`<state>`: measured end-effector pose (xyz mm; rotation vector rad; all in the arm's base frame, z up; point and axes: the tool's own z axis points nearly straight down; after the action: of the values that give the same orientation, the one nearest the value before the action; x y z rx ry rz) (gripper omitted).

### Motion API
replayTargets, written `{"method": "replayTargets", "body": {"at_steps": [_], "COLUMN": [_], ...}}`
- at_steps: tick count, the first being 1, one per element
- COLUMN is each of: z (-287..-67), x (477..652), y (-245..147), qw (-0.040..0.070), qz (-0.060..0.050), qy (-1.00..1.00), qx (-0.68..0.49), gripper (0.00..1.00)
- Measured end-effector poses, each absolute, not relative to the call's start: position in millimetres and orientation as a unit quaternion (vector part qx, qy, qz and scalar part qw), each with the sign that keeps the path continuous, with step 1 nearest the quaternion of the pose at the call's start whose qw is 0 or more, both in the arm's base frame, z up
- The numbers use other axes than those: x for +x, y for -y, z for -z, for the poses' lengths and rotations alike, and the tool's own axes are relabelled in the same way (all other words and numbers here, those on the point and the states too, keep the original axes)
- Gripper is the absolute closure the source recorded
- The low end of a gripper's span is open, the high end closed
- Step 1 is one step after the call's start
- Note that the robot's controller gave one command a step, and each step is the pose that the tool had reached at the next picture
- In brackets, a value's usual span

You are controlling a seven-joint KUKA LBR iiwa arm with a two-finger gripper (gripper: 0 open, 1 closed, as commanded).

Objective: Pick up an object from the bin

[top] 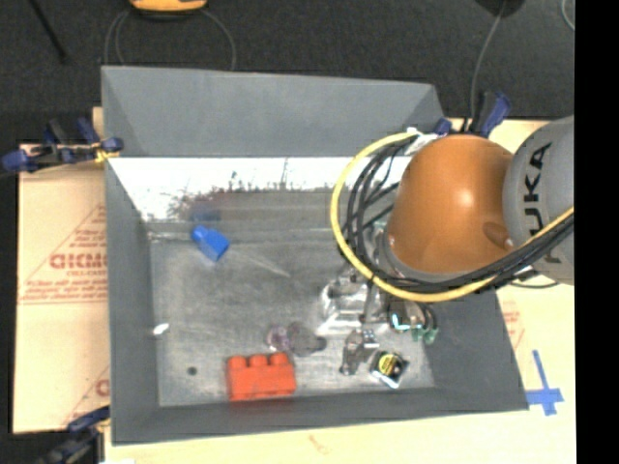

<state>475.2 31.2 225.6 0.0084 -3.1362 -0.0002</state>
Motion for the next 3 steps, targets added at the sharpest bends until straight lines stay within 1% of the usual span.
{"method": "replayTargets", "body": {"at_steps": [1, 2, 3], "z": [-124.7, -92.6, -93.2], "x": [474.7, 522.6, 522.5], "y": [27.2, -48.5, -46.0], "qw": [0.002, -0.001, -0.002], "qz": [-0.001, 0.002, 0.001], "qy": [1.0, 0.993, 0.993], "qx": [-0.003, -0.118, -0.12], "gripper": [0.0, 0.0, 1.0]}}
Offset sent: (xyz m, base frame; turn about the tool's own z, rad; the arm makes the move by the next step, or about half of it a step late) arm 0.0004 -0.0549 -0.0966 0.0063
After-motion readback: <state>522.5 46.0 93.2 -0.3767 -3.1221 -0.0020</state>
